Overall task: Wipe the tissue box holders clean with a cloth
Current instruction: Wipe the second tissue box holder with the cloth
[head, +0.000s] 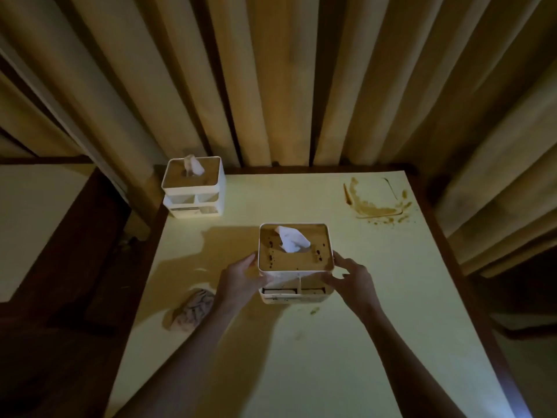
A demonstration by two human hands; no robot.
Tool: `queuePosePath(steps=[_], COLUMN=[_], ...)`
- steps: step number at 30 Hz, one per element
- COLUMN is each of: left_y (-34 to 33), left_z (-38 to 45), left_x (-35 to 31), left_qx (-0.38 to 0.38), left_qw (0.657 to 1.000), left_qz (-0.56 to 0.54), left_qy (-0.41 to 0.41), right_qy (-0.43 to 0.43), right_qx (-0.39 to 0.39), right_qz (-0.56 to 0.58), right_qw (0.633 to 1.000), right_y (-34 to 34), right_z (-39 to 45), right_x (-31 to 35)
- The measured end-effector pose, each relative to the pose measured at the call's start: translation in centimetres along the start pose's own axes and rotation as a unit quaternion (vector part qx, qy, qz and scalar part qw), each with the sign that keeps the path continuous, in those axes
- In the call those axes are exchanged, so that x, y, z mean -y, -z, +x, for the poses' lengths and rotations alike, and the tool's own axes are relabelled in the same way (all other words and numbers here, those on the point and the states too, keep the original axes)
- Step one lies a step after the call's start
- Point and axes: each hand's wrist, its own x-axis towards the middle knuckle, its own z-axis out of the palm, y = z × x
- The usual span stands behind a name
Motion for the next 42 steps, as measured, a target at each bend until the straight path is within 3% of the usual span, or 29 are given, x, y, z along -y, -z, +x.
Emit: queuePosePath(steps=[15, 24, 27, 31, 36, 42], left_y=[1.6, 1.8, 3.5, 5.7, 5.6, 4.9], left_z=[-3.8, -4.3, -4.7, -4.8, -4.7, -5.6], left_x=[5.1, 6.0, 7.8, 10.1, 9.8, 10.8], left_qx=[0.014, 0.061, 0.030, -0.054, 0.011, -0.033], left_qw=[0.999, 0.998, 0.998, 0.985, 0.969, 0.968], left_qz=[-0.025, -0.014, -0.034, 0.150, 0.208, 0.217], left_qy=[0.023, 0.025, 0.052, 0.065, 0.136, 0.123], right_qy=[-0.023, -0.022, 0.004, 0.109, 0.184, 0.175], right_qx=[-0.024, -0.017, -0.056, -0.141, -0.046, 0.047], right_qz=[-0.019, -0.038, -0.055, -0.069, -0.060, -0.129], right_qw=[0.999, 0.999, 0.997, 0.982, 0.980, 0.975], right_y=[-4.6, -4.4, -4.2, -5.1, -6.9, -7.6], right_z=[-5.0, -5.4, -6.1, -6.3, -5.0, -3.4], right_x=[-0.6, -1.6, -1.1, 1.8, 6.2, 7.6])
